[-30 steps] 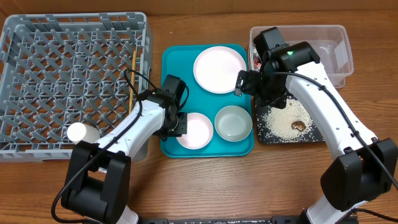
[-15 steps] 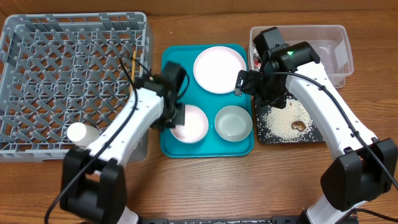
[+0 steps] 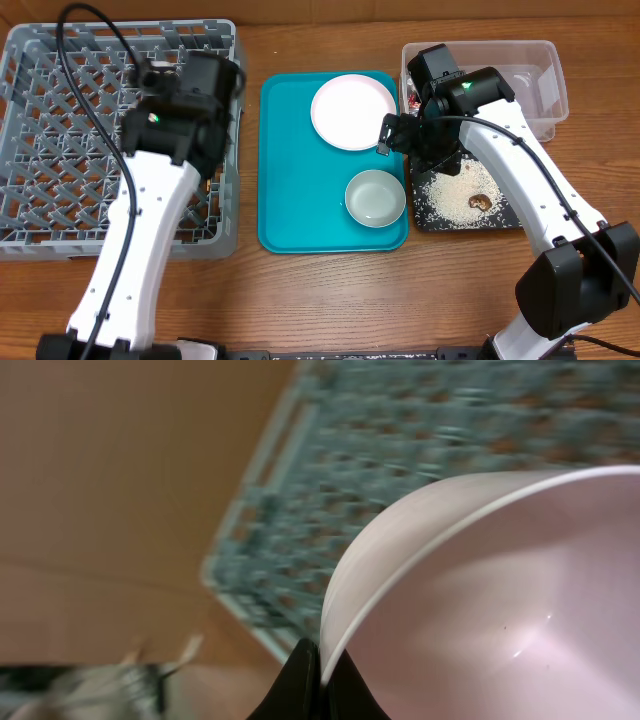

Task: Sort waste into correct bins and load items into the dishwasher
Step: 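Carry the pink bowl into the dish rack and set it on edge, then return the left gripper to the tray and grasp the grey-green bowl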

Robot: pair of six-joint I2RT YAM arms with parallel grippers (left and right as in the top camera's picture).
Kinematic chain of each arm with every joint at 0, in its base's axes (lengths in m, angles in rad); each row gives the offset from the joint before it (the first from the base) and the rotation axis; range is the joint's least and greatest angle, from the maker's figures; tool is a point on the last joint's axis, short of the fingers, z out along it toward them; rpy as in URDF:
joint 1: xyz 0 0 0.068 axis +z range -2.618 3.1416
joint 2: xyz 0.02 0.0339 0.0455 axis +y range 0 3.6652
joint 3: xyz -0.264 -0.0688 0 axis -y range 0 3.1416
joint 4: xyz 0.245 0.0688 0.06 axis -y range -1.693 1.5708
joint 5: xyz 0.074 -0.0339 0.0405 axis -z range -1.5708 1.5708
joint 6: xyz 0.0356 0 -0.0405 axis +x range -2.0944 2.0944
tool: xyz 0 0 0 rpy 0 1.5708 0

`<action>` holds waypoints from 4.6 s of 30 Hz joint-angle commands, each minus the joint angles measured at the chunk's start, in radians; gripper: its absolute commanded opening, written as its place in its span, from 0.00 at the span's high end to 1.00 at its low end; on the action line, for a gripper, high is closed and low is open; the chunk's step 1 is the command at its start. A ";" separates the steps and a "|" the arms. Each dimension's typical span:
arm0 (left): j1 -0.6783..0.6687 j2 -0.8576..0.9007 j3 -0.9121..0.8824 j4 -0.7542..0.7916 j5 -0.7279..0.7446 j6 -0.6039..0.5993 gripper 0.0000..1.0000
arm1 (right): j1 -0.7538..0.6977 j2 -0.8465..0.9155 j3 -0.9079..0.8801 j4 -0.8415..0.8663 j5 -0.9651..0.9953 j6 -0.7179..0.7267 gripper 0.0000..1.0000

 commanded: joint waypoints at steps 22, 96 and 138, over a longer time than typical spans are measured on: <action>0.345 0.224 -0.033 0.281 -0.066 0.175 0.96 | 0.001 -0.004 0.005 0.014 0.010 -0.030 0.02; 0.171 0.515 -0.048 0.819 -0.234 0.582 0.96 | 0.001 -0.005 0.005 0.055 0.010 -0.029 0.03; -0.072 0.154 -0.048 0.452 0.772 0.235 0.38 | 0.001 -0.005 0.005 0.018 0.010 -0.029 0.03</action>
